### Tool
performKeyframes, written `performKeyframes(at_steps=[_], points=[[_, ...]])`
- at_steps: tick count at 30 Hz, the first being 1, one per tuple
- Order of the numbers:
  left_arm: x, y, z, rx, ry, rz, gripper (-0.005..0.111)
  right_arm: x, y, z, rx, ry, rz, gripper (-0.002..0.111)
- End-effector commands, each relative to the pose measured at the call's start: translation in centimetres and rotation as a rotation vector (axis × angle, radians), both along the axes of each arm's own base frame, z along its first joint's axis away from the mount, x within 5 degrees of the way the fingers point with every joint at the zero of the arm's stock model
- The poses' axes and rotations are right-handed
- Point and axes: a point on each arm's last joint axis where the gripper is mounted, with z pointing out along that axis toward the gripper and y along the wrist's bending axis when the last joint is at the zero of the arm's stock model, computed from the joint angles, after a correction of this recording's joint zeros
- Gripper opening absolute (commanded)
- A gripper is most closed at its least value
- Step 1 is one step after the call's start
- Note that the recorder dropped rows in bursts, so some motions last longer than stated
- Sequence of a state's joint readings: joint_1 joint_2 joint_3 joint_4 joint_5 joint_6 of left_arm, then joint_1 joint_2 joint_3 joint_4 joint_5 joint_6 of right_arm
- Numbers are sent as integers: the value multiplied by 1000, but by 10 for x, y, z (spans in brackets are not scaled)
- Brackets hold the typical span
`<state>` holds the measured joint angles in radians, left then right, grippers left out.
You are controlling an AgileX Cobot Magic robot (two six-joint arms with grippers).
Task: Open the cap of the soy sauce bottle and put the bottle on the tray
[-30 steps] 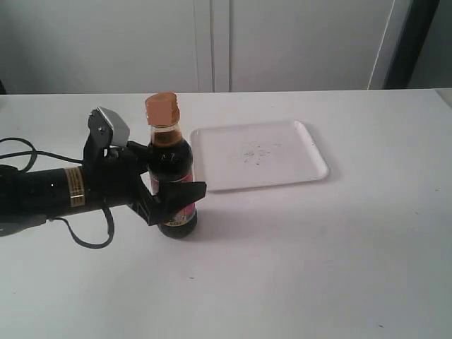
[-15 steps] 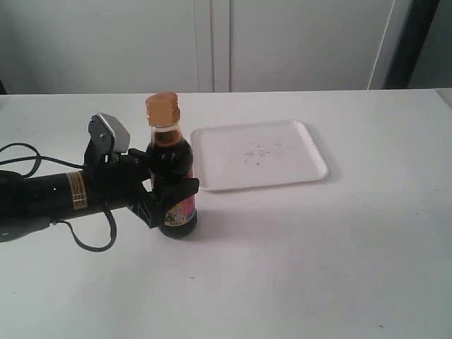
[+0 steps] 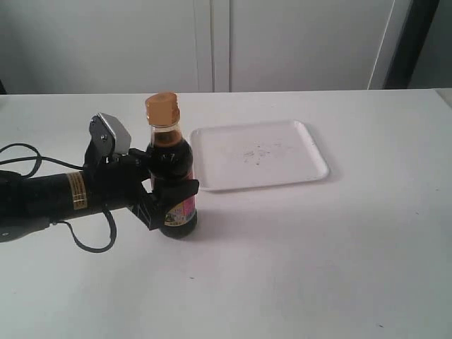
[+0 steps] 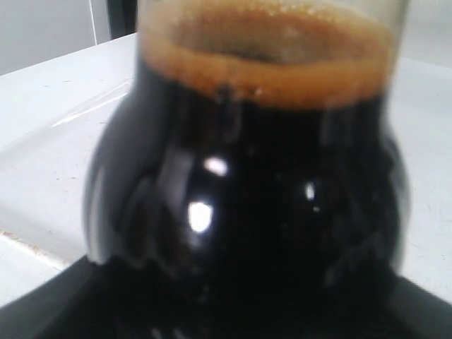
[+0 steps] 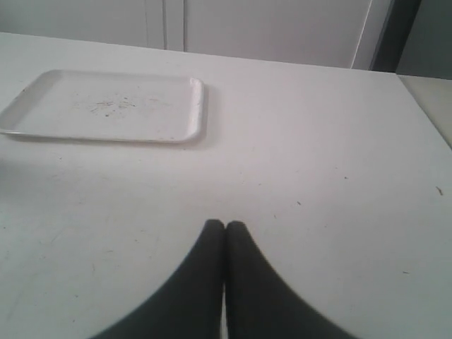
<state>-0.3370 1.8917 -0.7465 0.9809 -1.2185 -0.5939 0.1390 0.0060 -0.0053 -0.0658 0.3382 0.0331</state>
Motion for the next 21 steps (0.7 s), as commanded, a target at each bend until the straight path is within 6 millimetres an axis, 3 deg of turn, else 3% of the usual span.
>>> performKeyframes(at_steps=[1,10,13,15,18,21], points=[[-4,-2,-5,40,-2,-42,0,1,0,3,-21,-50,5,0],[-4,-3,-5,55,-27,-57,0,2,2,21,-64,-261,29,0],[-4,-2,-5,57,-26,-56,0,2,2,32,224,-350,9,0],[-4,-2,-6,61,-25,-55,0,1,2,38,312,-401,9,0],[-4,-2,-6,61,-25,-55,0,-1,1,47,349,-482,15,0],[-4,-2,-6,61,-25,-55,0,-7,0,71,353,-558,25,0]])
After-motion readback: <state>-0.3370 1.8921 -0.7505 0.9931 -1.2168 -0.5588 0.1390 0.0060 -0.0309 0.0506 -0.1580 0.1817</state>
